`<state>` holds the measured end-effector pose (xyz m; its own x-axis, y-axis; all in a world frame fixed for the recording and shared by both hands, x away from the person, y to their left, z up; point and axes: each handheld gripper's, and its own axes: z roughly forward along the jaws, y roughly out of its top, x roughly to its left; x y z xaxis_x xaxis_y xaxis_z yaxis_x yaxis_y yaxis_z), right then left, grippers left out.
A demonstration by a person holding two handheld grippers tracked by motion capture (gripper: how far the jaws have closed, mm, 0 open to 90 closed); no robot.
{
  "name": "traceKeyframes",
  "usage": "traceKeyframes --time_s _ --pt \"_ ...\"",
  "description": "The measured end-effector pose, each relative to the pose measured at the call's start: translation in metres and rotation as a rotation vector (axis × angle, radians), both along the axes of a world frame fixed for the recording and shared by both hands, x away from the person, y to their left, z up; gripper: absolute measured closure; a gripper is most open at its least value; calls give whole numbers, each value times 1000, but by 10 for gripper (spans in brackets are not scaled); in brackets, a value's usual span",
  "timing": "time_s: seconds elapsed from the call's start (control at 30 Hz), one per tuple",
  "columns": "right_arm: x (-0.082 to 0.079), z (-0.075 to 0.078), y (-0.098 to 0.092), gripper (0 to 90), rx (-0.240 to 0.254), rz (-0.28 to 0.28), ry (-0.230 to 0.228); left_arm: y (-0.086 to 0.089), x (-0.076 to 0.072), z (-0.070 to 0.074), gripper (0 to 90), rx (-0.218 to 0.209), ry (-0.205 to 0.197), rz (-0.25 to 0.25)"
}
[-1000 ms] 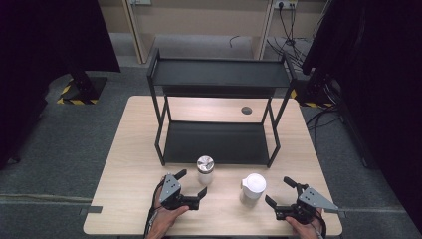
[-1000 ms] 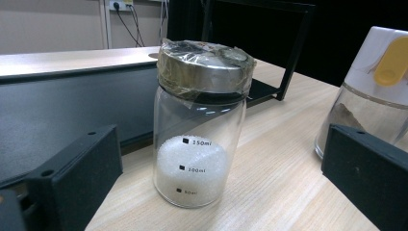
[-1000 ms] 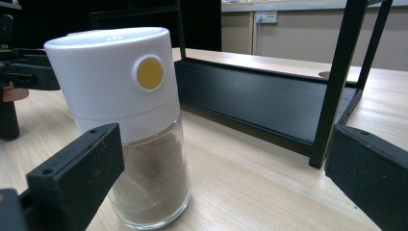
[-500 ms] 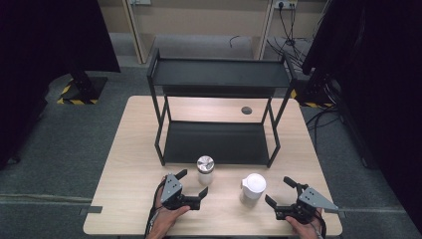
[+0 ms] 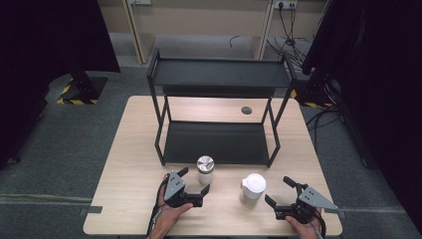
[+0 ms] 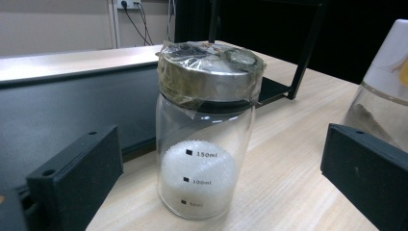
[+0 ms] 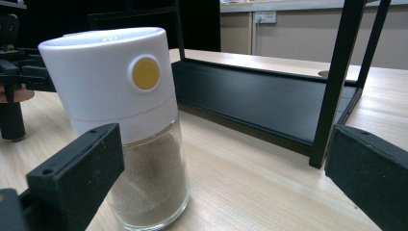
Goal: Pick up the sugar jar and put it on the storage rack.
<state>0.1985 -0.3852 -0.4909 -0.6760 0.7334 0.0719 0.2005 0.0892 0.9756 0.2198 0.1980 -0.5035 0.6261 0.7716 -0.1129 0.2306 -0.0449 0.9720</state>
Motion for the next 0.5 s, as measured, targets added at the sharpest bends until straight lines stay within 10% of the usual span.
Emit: traceKeyframes --time_s 0.5 --pt "1 -1 0 4 0 7 -2 -19 17 2 18 42 4 10"
